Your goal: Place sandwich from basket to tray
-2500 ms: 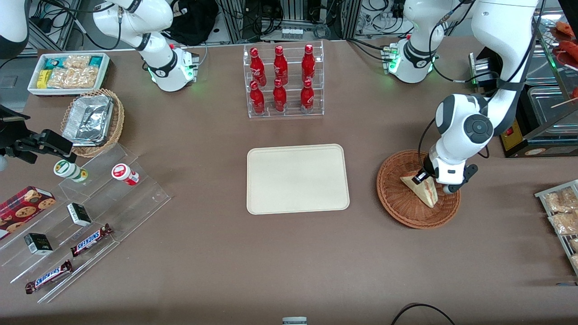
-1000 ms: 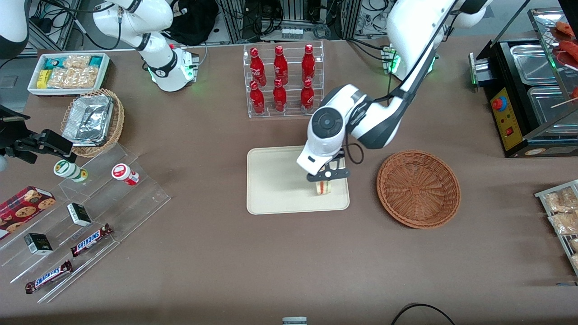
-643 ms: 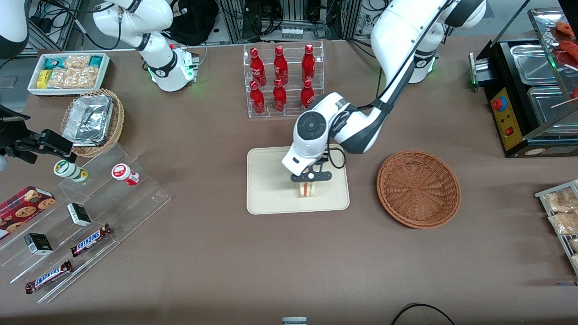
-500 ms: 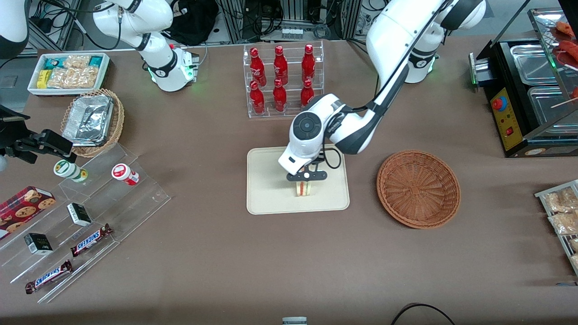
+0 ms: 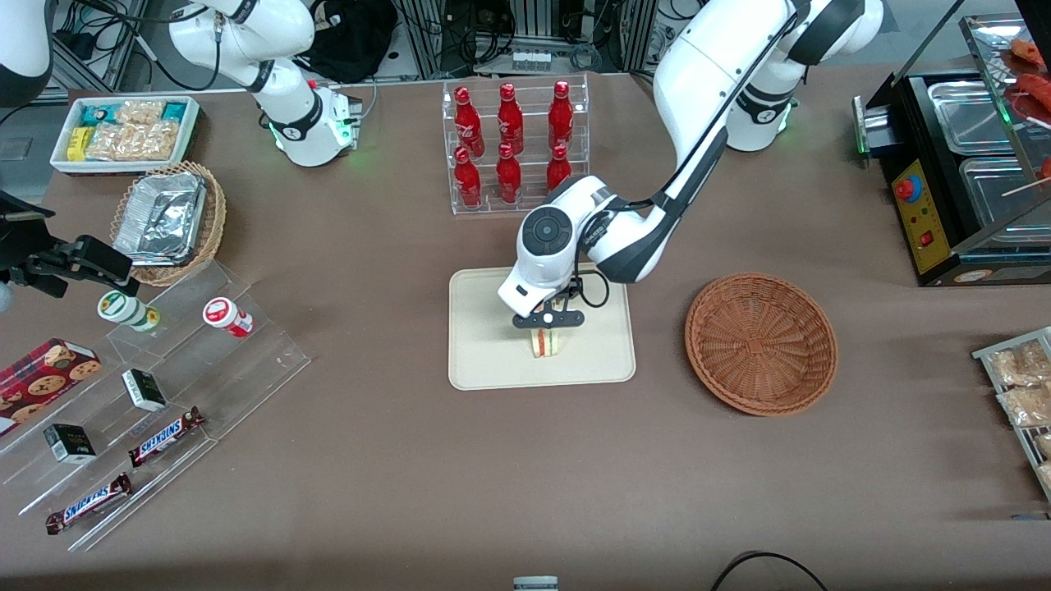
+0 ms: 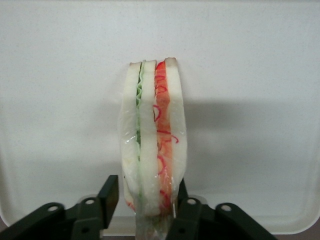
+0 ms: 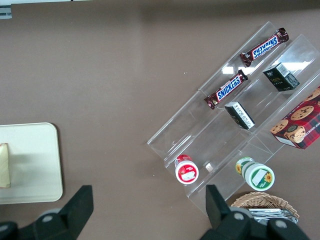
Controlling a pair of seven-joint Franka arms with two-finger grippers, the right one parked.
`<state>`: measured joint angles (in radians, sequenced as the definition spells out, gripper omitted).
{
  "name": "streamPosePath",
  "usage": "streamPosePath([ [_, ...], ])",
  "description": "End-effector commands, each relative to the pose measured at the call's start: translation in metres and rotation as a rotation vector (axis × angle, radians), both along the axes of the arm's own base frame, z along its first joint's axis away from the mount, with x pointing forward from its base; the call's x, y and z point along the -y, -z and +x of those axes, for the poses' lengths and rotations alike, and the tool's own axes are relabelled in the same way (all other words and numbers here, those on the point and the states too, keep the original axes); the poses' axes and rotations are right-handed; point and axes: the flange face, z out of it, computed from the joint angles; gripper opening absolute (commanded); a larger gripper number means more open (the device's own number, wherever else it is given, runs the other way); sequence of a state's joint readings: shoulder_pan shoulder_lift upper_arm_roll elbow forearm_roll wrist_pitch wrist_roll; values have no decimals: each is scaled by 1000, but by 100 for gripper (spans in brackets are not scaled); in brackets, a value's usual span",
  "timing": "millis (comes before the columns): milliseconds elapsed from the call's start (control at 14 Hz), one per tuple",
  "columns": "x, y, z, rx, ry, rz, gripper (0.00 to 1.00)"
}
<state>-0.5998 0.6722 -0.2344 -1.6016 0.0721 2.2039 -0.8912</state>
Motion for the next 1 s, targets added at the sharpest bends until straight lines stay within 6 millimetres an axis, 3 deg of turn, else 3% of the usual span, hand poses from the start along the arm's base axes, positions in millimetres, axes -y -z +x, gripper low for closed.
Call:
streamPosePath([
  [0, 0, -42, 3, 41, -45, 17, 100],
  [143, -17, -92, 7, 47, -105, 41, 100],
  [357, -62, -173, 20, 67, -208, 69, 100],
  [643, -160, -261, 33, 72, -327, 125, 100],
  [929, -276, -320, 34, 8, -236, 130, 100],
])
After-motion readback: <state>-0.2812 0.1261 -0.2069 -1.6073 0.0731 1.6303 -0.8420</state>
